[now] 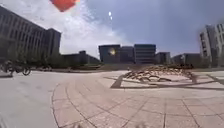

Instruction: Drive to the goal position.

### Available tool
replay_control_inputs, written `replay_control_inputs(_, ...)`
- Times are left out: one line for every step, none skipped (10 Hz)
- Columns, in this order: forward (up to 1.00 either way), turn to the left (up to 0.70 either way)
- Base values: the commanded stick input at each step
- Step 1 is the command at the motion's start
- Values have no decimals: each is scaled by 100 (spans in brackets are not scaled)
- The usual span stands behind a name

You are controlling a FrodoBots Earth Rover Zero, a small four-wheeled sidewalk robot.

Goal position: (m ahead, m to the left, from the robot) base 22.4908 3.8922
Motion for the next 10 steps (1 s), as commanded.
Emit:
replay_control_inputs(45,3)
replay_control_inputs(45,3)
replay_control_inputs(45,3)
replay_control_inputs(45,3)
replay_control_inputs(45,3)
replay_control_inputs(45,3)
replay_control_inputs(45,3)
replay_control_inputs(45,3)
replay_control_inputs(45,3)
replay_control_inputs(45,3)
